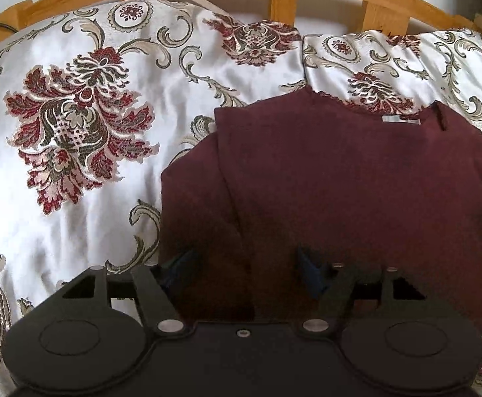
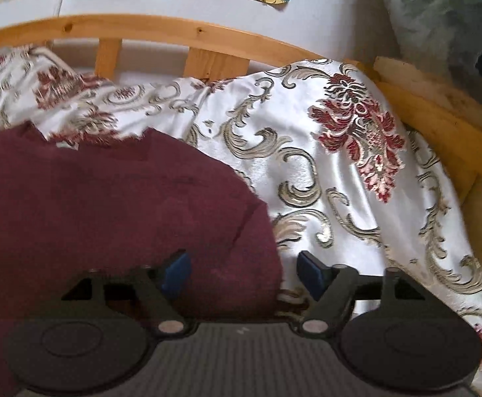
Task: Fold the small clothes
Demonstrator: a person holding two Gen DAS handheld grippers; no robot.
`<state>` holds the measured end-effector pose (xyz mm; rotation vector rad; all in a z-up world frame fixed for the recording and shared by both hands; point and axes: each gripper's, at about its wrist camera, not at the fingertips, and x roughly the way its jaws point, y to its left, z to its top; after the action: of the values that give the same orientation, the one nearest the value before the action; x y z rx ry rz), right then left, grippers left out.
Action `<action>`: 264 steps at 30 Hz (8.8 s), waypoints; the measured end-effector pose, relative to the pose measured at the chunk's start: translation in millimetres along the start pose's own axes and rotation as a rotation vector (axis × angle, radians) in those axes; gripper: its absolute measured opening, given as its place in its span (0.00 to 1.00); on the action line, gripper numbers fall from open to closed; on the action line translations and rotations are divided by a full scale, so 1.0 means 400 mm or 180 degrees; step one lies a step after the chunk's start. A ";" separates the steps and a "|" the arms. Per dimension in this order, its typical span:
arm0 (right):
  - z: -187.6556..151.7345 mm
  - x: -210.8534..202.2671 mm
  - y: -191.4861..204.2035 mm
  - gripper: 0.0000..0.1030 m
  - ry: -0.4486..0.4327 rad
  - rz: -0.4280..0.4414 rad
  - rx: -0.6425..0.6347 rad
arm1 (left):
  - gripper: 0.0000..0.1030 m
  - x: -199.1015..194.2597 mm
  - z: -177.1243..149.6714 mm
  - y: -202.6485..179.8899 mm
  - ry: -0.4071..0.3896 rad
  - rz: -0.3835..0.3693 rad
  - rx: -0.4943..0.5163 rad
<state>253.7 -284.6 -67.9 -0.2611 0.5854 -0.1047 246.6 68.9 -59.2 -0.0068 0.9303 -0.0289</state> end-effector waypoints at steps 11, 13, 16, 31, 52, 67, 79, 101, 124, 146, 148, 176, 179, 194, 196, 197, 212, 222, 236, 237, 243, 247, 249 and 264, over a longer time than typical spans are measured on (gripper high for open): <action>0.021 -0.046 -0.001 0.90 -0.0382 -0.0028 0.0005 | 0.71 0.002 -0.005 0.004 -0.0007 0.0008 -0.0021; 0.021 -0.049 -0.001 0.95 -0.0418 0.0124 0.0050 | 0.71 0.003 -0.006 0.004 -0.0004 0.0011 -0.0014; 0.021 -0.026 0.007 0.96 -0.0260 0.0277 0.0011 | 0.71 0.002 -0.006 0.003 -0.0003 0.0013 -0.0014; 0.012 -0.027 -0.016 0.96 -0.0425 -0.0072 0.0150 | 0.71 0.004 -0.007 0.005 -0.0010 0.0013 -0.0018; 0.039 0.029 -0.004 0.04 -0.0313 0.0317 0.0123 | 0.71 0.004 -0.006 0.004 0.0008 0.0027 -0.0042; 0.039 -0.008 0.002 0.80 -0.0336 0.0358 0.0016 | 0.88 -0.024 0.028 -0.023 -0.0107 0.0074 -0.0057; 0.047 -0.078 0.000 1.00 -0.0446 0.0447 0.0043 | 0.99 -0.094 0.011 -0.041 -0.0358 0.0202 -0.0267; 0.000 -0.125 -0.107 1.00 -0.0196 -0.0215 0.0198 | 0.99 -0.147 -0.049 -0.086 -0.0360 0.0155 0.0059; -0.011 -0.032 -0.048 1.00 -0.0256 -0.0254 0.0163 | 0.99 -0.093 -0.093 -0.056 -0.0138 0.0128 -0.0070; -0.012 -0.018 -0.053 1.00 -0.0148 -0.0582 0.0064 | 0.99 -0.090 -0.098 -0.056 -0.0114 0.0148 -0.0135; -0.009 -0.041 -0.048 1.00 -0.0243 -0.0531 0.0092 | 0.99 -0.089 -0.099 -0.055 -0.0117 0.0148 -0.0150; -0.008 -0.220 0.192 1.00 -0.0500 0.0874 -0.0223 | 0.99 -0.186 -0.222 0.042 -0.0454 -0.0203 -0.1470; -0.014 -0.216 0.203 1.00 -0.0463 0.0898 -0.0282 | 0.99 -0.192 -0.240 0.039 -0.0373 -0.0368 -0.1631; -0.059 -0.205 0.220 1.00 -0.0291 0.1015 -0.0283 | 0.99 -0.100 -0.215 0.033 -0.0176 -0.0738 -0.2164; -0.056 -0.209 0.220 1.00 -0.0346 0.1038 -0.0255 | 0.99 -0.091 -0.206 0.032 -0.0178 -0.0722 -0.2176; -0.054 -0.210 0.220 1.00 -0.0374 0.1051 -0.0238 | 0.99 -0.087 -0.202 0.032 -0.0179 -0.0697 -0.2181; -0.078 -0.181 0.278 1.00 -0.0272 0.1028 -0.0428 | 0.99 -0.063 -0.190 0.044 -0.0208 -0.0521 -0.2315; -0.077 -0.179 0.276 1.00 -0.0269 0.1038 -0.0404 | 0.80 -0.069 -0.180 0.039 -0.0114 -0.0410 -0.2336; -0.077 -0.180 0.275 1.00 -0.0275 0.1034 -0.0409 | 0.32 -0.115 -0.174 0.034 -0.0241 -0.0161 -0.2420; -0.077 -0.181 0.276 1.00 -0.0279 0.1028 -0.0416 | 0.26 -0.121 -0.170 0.028 -0.0268 -0.0152 -0.2376; -0.072 -0.186 0.276 1.00 -0.0281 0.1018 -0.0476 | 0.21 -0.166 -0.128 -0.024 -0.0580 -0.0176 -0.1721; -0.061 -0.188 0.273 1.00 -0.0232 0.1061 -0.0537 | 0.20 -0.196 -0.099 -0.059 -0.0778 -0.0324 -0.1237; -0.058 -0.184 0.270 1.00 -0.0211 0.1084 -0.0527 | 0.20 -0.209 -0.085 -0.075 -0.0844 -0.0400 -0.1028; -0.021 -0.179 0.173 1.00 -0.0302 0.0952 -0.0485 | 0.20 -0.238 0.016 -0.217 -0.1003 -0.0954 0.0038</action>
<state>191.0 -207.6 -55.4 -0.3216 0.5326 0.2410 193.2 -15.4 22.5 -0.1363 0.6075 -0.3034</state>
